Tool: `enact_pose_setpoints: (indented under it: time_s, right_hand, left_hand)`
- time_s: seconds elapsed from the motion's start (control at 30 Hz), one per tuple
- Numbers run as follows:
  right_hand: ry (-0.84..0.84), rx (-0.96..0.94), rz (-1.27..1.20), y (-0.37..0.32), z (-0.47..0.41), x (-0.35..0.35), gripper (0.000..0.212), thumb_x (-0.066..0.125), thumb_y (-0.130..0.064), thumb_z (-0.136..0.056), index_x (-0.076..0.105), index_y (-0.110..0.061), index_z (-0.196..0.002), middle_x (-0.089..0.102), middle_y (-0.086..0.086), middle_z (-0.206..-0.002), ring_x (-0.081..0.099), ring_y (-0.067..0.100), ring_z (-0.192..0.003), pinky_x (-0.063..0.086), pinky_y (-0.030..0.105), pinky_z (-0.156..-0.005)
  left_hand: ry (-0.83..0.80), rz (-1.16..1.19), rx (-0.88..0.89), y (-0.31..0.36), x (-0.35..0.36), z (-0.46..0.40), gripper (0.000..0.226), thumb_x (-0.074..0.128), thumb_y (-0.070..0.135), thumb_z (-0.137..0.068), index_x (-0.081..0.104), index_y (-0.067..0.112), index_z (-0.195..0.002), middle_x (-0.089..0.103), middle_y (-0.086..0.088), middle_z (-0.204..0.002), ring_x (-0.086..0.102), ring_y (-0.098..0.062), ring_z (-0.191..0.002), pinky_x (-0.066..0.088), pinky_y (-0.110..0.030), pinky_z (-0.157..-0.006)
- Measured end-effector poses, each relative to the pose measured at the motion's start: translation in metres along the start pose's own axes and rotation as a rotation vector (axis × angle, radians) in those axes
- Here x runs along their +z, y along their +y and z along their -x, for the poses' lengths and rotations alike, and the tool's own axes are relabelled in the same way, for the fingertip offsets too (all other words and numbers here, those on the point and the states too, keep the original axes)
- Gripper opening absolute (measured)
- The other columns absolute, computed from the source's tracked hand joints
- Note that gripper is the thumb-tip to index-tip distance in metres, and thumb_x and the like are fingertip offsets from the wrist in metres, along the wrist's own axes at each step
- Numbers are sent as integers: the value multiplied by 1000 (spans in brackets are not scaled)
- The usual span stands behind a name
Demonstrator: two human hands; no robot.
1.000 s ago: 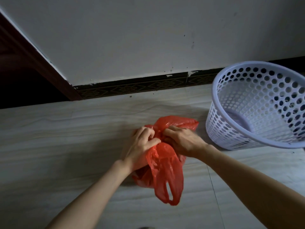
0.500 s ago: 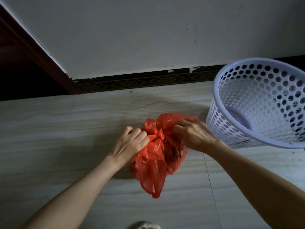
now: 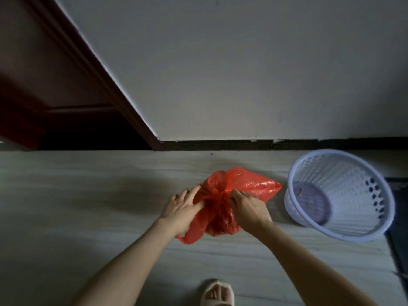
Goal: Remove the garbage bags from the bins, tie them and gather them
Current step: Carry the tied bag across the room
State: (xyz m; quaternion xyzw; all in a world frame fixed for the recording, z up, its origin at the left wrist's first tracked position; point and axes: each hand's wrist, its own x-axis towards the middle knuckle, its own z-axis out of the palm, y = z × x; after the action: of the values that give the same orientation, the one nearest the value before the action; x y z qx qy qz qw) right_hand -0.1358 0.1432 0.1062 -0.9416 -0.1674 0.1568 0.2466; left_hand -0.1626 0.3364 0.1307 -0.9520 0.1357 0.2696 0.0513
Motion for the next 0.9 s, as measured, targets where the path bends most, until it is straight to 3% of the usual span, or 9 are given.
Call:
enact_pose_setpoints:
  time_s: [0.07, 0.17, 0.3, 0.37, 0.47, 0.53, 0.63, 0.8, 0.9]
  right_hand:
    - [-3, 10, -1, -37, 10, -43, 23, 35, -27, -96, 51, -11, -96, 65, 7, -98, 62, 31, -85, 35, 31, -60]
    - [-47, -12, 2, -104, 19, -109, 23, 36, -26, -96, 52, -11, -95, 65, 10, -91, 62, 30, -75, 44, 34, -61]
    - [-149, -93, 75, -214, 23, -187, 21, 38, -27, -95, 53, -12, -96, 66, 11, -88, 62, 31, -72, 44, 32, -60]
    - [-197, -130, 132, -279, 24, -220, 22, 40, -27, -94, 55, -11, -97, 67, 13, -89, 62, 32, -74, 42, 31, -60]
    - [-225, -156, 164, -363, 21, -253, 22, 42, -30, -92, 58, -15, -94, 68, 11, -91, 63, 31, -77, 50, 36, -66]
    - [-245, -220, 186, -418, 13, -258, 22, 43, -31, -91, 59, -17, -95, 68, 8, -92, 63, 28, -78, 52, 36, -67]
    - [-213, -336, 189, -496, -8, -249, 19, 46, -30, -89, 60, -18, -94, 67, 6, -90, 61, 25, -78, 40, 26, -60]
    - [-231, -536, 89, -613, -52, -220, 14, 47, -27, -91, 56, -17, -86, 51, -8, -66, 49, 9, -55, 32, 16, -49]
    - [-331, -684, 51, -705, -105, -182, 14, 46, -28, -92, 50, -19, -82, 47, -10, -61, 45, 4, -53, 34, 21, -51]
  left_hand:
    - [50, 116, 40, -10, -45, 43, 62, 53, 26, -80, 29, 49, -132, 4, -2, -155, 18, -29, -136, 27, -44, -108]
    - [150, 346, 14, -26, -110, 112, 47, 49, 37, -77, 47, 46, -123, 27, 1, -150, 26, -24, -134, 26, -41, -111]
    - [363, 601, -256, -55, -182, 205, 43, 39, 35, -80, 53, 29, -121, 49, 1, -136, 39, -16, -130, 26, -34, -109]
    - [458, 702, -390, -79, -211, 254, 36, 38, 32, -89, 53, 27, -121, 52, 1, -134, 41, -14, -128, 28, -33, -107]
    - [541, 748, -501, -113, -239, 307, 32, 38, 29, -94, 48, 26, -124, 52, 3, -133, 44, -14, -125, 32, -32, -105]
    - [610, 753, -548, -149, -248, 339, 33, 39, 29, -94, 48, 25, -126, 53, 1, -133, 44, -15, -125, 31, -34, -106]
    - [688, 736, -664, -209, -252, 375, 36, 42, 31, -92, 48, 24, -127, 52, -1, -134, 43, -19, -127, 29, -39, -108]
    - [700, 718, -893, -297, -252, 414, 41, 43, 34, -90, 40, 32, -131, 50, 6, -133, 41, -14, -128, 22, -48, -114]
    - [705, 720, -1079, -383, -242, 436, 44, 41, 35, -91, 36, 32, -134, 45, 5, -140, 35, -15, -133, 12, -52, -115]
